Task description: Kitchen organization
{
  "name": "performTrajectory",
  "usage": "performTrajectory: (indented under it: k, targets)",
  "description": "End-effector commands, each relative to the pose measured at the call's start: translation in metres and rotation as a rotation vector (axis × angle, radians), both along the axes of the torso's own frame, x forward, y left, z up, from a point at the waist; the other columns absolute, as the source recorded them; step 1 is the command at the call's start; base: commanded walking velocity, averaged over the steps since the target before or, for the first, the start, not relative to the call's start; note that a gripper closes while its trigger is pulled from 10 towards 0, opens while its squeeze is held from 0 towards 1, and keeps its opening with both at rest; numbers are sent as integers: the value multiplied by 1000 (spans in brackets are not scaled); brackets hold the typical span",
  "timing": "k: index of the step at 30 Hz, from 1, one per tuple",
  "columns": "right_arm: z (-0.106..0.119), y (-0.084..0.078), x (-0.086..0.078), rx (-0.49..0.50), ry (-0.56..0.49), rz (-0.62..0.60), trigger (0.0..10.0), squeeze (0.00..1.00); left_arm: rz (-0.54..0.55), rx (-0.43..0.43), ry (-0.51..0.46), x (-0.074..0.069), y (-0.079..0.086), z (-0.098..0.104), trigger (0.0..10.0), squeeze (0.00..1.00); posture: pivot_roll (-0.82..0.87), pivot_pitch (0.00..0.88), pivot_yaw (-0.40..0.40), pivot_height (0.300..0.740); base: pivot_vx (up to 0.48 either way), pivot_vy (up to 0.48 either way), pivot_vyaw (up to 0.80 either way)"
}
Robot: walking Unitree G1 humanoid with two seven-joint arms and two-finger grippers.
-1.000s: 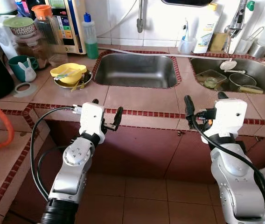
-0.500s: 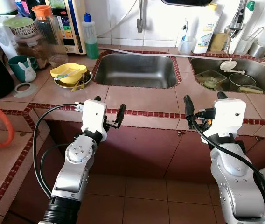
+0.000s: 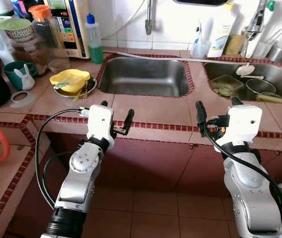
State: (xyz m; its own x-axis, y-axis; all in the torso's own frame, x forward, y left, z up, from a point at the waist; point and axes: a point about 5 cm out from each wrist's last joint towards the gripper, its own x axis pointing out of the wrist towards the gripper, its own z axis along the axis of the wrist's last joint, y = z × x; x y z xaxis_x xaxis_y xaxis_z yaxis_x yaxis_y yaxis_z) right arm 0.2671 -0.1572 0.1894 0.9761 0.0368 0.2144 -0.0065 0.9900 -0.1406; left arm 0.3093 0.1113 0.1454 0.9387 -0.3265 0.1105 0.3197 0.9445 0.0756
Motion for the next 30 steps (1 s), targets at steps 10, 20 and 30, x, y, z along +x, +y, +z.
performTrajectory:
  k: [10,20,30]
  targets:
    - [2,1,0,-6,-13,0,10000,0,-14,-8,-4,2,-3,3,10000,0,64,0,6,740,251,0,0]
    - [3,1,1,-5,-16,0,10000,0,-14,-4,-6,2,-3,4,10000,0,64,0,8,740,261,0,0]
    - [4,-1,0,-4,-23,-15,10000,0,-22,2,-3,3,-5,3,10000,0,61,0,14,740,286,0,0]
